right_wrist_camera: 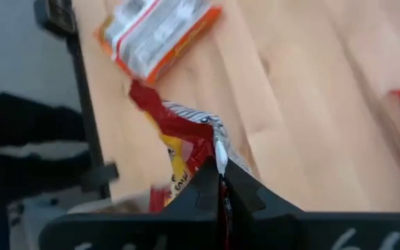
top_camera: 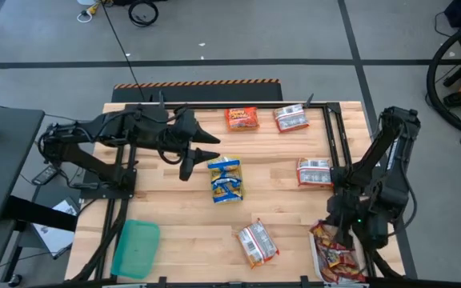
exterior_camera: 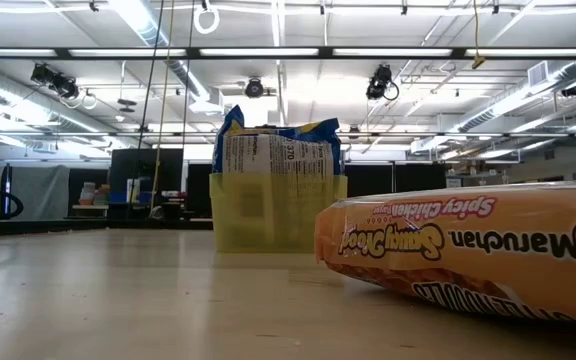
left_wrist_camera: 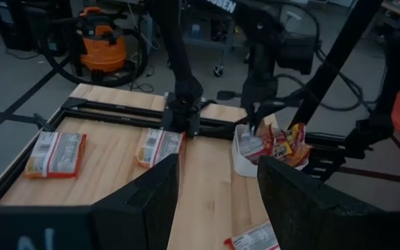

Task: Sort Maruchan noodles
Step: Put the red noodle pack into the white bin, then adjust the red noodle pack in the white bin, then put the orange noodle pack into the green bin

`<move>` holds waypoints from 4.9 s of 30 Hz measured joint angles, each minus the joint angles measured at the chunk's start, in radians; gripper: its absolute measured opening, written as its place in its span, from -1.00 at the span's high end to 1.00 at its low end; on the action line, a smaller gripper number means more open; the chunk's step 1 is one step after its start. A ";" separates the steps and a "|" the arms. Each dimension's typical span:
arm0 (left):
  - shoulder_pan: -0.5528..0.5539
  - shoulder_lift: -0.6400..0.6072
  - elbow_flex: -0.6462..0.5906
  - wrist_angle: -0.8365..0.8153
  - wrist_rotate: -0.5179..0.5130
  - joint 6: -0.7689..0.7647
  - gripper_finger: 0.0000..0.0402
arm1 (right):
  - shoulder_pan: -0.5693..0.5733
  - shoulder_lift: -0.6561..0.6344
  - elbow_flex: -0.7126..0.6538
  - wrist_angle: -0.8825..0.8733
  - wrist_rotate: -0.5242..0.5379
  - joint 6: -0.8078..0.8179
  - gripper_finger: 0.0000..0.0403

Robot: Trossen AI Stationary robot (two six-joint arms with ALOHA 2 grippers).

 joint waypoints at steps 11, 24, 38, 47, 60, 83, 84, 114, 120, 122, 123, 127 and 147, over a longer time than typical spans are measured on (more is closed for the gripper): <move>-0.015 -0.007 0.000 -0.035 -0.002 -0.030 0.01 | 0.099 0.040 -0.080 0.015 -0.242 0.115 0.80; 0.012 -0.008 -0.077 -0.049 -0.004 0.000 0.01 | -0.026 0.160 0.303 -0.066 -0.503 -0.265 0.39; -0.076 -0.017 -0.198 -0.025 0.002 -0.025 0.01 | -0.026 0.516 0.347 -0.023 -0.647 -0.297 0.38; -0.135 -0.034 -0.196 -0.071 0.002 -0.026 0.01 | -0.032 0.606 0.347 -0.018 -0.713 -0.316 0.50; -0.143 -0.129 -0.196 -0.155 -0.007 -0.001 0.01 | -0.146 0.467 0.347 -0.206 -0.654 -0.285 0.96; -0.184 -0.128 -0.196 -0.218 -0.030 -0.095 0.01 | -0.060 0.514 0.246 0.056 -0.755 -0.211 0.30; -0.186 -0.128 -0.196 -0.221 -0.030 -0.098 0.01 | -0.061 0.514 0.257 0.055 -0.734 -0.207 0.30; -0.187 -0.124 -0.196 -0.195 -0.048 -0.060 0.01 | -0.081 0.481 0.315 -0.199 -0.631 -0.363 0.98; -0.187 -0.124 -0.196 -0.185 -0.048 -0.078 0.01 | -0.090 0.480 0.331 -0.234 -0.634 -0.373 0.91; -0.191 -0.124 -0.196 -0.190 -0.048 -0.089 0.01 | -0.094 0.479 0.357 -0.231 -0.628 -0.379 0.87; -0.196 -0.124 -0.196 -0.195 -0.048 -0.102 0.01 | -0.095 0.479 0.373 -0.233 -0.630 -0.396 0.85; -0.227 -0.114 -0.196 -0.245 -0.043 -0.132 0.01 | -0.107 0.479 0.483 -0.344 -0.667 -0.426 0.69; -0.590 0.003 -0.196 -0.541 -0.100 -0.442 0.01 | -0.463 0.627 0.587 0.031 -0.183 -1.148 0.04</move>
